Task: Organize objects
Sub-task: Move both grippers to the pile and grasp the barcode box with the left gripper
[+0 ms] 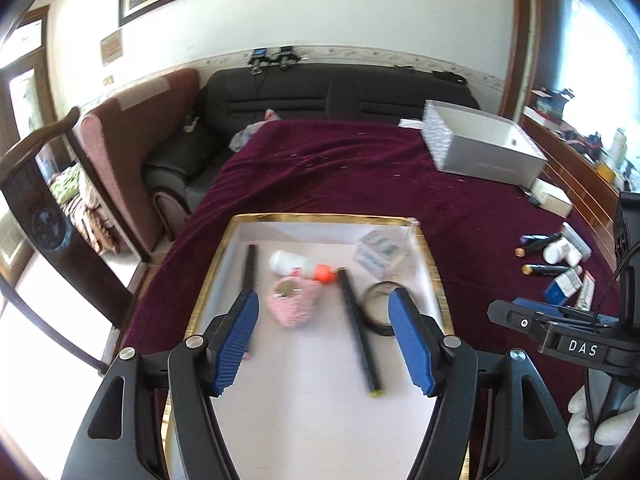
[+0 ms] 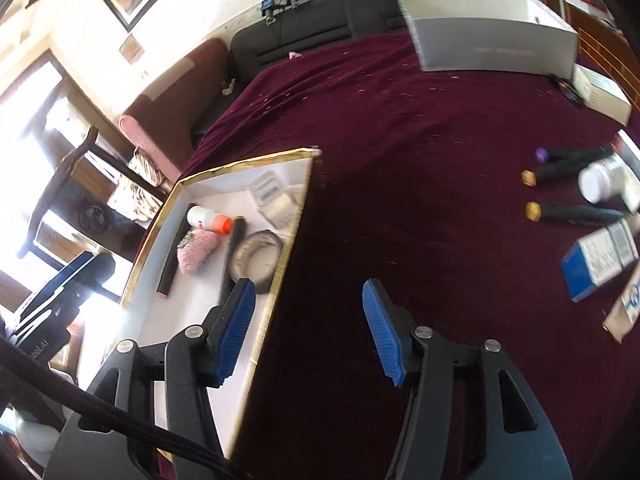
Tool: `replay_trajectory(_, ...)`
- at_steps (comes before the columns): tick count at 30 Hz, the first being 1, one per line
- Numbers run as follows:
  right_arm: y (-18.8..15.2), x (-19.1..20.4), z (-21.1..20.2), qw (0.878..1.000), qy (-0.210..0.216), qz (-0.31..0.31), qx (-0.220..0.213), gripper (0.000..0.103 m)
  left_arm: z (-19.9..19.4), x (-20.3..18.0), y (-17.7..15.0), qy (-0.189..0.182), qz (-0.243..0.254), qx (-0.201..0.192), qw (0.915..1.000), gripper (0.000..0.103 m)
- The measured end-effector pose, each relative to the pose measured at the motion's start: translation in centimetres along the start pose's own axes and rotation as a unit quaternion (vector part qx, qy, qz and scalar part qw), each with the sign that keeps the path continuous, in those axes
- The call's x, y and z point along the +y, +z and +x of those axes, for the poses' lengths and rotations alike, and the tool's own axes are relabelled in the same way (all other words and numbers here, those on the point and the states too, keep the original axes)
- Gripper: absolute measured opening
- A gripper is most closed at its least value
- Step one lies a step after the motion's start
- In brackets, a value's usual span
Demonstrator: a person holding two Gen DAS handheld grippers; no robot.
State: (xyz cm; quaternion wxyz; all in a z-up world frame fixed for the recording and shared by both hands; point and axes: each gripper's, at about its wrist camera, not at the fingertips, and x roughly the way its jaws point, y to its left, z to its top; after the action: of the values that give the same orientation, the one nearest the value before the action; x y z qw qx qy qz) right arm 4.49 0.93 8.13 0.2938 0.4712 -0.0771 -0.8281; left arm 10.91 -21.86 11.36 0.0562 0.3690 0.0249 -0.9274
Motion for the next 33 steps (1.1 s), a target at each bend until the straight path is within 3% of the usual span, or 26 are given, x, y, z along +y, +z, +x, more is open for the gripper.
replay_trajectory(9, -2.2, -9.0, -6.5, 0.994, -0.001, 0.088, -0.061, 0.063, 0.3, -8.5, 0.4, -0.06, 0.053, 0.011, 0.9967, 0.062)
replay_trajectory(11, -2.8, -12.2, -8.6, 0.987, -0.002, 0.131, -0.093, 0.064, 1.1, -10.3, 0.4, -0.079, 0.058, 0.019, 0.995, 0.062)
replay_trajectory(13, -3.1, -14.5, -10.0, 0.98, -0.013, 0.16, -0.119, 0.072, 1.9, -11.9, 0.4, -0.096, 0.059, 0.03, 0.9932, 0.062)
replay_trajectory(20, -3.2, -21.5, -12.3, 0.958, -0.06, 0.225, -0.17, 0.074, 6.6, -19.3, -0.1, -0.144, 0.1, 0.072, 0.9819, 0.061)
replay_trajectory(22, -3.2, -23.0, -12.2, 0.953, -0.069, 0.235, -0.179, 0.074, 7.6, -21.3, -0.4, -0.157, 0.118, 0.076, 0.9776, 0.061)
replay_trajectory(26, -3.8, -25.1, -12.4, 0.946, -0.064, 0.254, -0.193, 0.073, 7.8, -25.5, -1.1, -0.195, 0.178, 0.044, 0.9635, 0.061)
replay_trajectory(30, -4.3, -26.1, -12.2, 0.944, -0.063, 0.259, -0.194, 0.073, 7.5, -29.1, -1.3, -0.194, 0.253, 0.007, 0.9478, 0.061)
replay_trajectory(33, -4.5, -26.7, -11.9, 0.943, -0.045, 0.27, -0.189, 0.073, 8.1, -31.0, -1.4, -0.192, 0.291, 0.004, 0.9372, 0.061)
